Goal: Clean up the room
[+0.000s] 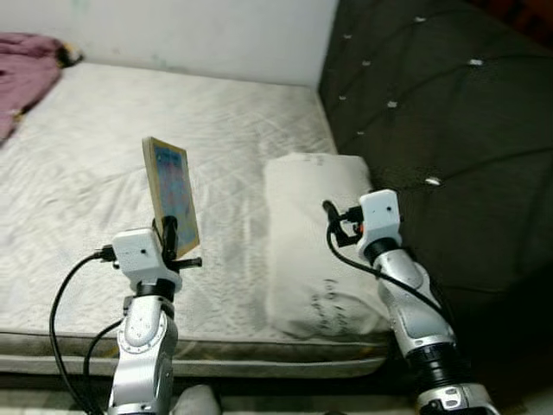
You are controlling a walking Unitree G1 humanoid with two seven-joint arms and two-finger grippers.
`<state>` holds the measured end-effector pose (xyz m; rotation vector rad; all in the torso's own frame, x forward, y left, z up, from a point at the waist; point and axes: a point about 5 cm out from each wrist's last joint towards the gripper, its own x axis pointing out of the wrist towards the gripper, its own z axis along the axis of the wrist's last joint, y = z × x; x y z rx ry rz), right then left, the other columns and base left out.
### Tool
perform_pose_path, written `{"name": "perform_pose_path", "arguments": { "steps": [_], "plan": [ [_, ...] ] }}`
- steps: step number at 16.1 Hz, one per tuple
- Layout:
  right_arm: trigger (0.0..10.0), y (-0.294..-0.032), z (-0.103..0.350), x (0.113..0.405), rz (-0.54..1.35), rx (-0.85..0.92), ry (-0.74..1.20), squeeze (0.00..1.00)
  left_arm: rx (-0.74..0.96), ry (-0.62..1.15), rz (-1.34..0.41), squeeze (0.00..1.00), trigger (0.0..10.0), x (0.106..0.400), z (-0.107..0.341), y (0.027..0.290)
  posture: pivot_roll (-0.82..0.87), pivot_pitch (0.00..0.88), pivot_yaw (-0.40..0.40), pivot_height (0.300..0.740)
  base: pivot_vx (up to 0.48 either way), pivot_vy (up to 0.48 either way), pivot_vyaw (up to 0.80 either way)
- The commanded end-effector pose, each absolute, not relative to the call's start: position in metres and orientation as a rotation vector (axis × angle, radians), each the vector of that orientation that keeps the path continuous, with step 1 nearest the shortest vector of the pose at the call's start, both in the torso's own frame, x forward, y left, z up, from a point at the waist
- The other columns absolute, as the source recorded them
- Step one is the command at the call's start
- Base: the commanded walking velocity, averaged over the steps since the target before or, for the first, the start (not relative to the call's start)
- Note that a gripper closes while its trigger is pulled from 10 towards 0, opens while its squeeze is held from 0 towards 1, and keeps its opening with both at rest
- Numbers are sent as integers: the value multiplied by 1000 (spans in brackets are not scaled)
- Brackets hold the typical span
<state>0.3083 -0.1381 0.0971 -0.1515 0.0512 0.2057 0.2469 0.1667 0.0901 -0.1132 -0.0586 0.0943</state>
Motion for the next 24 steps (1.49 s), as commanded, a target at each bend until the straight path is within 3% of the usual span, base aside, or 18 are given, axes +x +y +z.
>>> {"name": "perform_pose_path", "arguments": {
  "steps": [1, 6, 13, 16, 22, 24],
  "plan": [
    [10000, -140, 103, 310, 204, -151, 37, 0, -117, -97, 78, 0, 10000, 250, 99, 164, -3, 0, -95, 740, 0, 480, 0],
    [10000, -140, 103, 310, 203, -151, 37, 0, -118, -94, 81, 0, 10000, 250, 99, 165, -4, 0, -93, 740, 0, 476, 0],
    [10000, -138, 105, 309, 218, -153, 38, 0, -123, -116, 172, 0, 10000, 247, 103, 173, 7, 0, -112, 740, 0, 0, 0],
    [10000, -134, 101, 304, 214, -120, 63, 0, -145, -87, 129, 0, 10000, 239, 97, 179, 9, 0, -100, 740, 0, 0, 0],
    [10000, -140, 95, 297, 191, -109, 88, 0, -166, -75, 120, 0, 10000, 237, 96, 175, 8, 0, -86, 740, 0, 0, -800],
    [10000, -140, 96, 295, 187, -106, 85, 0, -160, -80, 136, 0, 10000, 236, 99, 176, 10, 0, -84, 740, 0, 0, 0]
  ]
}}
